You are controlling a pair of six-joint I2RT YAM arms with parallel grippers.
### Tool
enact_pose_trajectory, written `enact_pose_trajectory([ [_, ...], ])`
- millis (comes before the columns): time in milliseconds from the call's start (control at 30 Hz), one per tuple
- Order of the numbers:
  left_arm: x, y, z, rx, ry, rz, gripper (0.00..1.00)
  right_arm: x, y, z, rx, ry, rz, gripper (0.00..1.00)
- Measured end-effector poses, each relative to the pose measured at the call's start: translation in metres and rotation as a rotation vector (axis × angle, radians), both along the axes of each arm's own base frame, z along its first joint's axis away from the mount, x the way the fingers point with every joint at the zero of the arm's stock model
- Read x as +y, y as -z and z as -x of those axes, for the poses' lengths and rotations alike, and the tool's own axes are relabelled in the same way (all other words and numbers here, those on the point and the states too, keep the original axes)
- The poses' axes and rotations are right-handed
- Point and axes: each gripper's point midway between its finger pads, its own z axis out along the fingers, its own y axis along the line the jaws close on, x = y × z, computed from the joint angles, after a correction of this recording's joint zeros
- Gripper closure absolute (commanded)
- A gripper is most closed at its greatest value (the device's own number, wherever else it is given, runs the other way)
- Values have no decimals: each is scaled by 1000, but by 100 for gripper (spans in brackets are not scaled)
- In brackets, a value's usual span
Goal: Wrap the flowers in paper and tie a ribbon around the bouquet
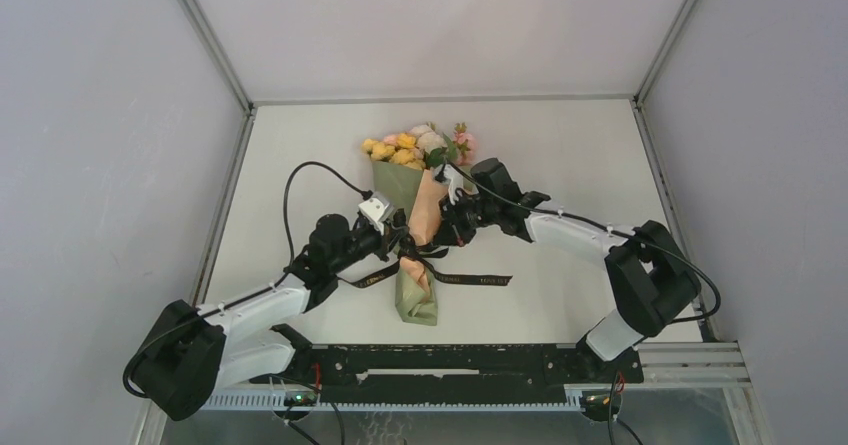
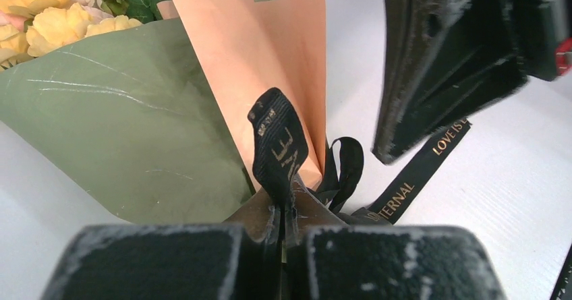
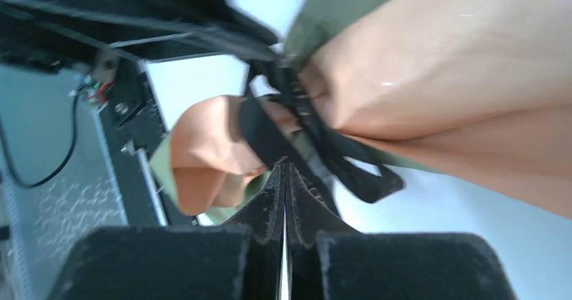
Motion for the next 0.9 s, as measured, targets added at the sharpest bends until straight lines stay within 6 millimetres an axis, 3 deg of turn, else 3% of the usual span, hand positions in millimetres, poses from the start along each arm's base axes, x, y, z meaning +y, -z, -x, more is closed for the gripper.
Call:
enact_pose_trajectory([
  [233, 0, 0, 0, -1, -1, -1, 100, -17, 39, -46, -4, 185, 142, 95],
  [367, 0, 3, -1, 7, -1, -6, 100, -21, 61, -55, 13, 222, 201, 93],
  [567, 0, 6, -1, 11, 0, -13, 100, -11, 74, -47, 77, 151, 192, 91],
  [900, 12, 13, -8, -8, -24, -68, 100, 13, 55, -7, 223, -79, 5, 87],
])
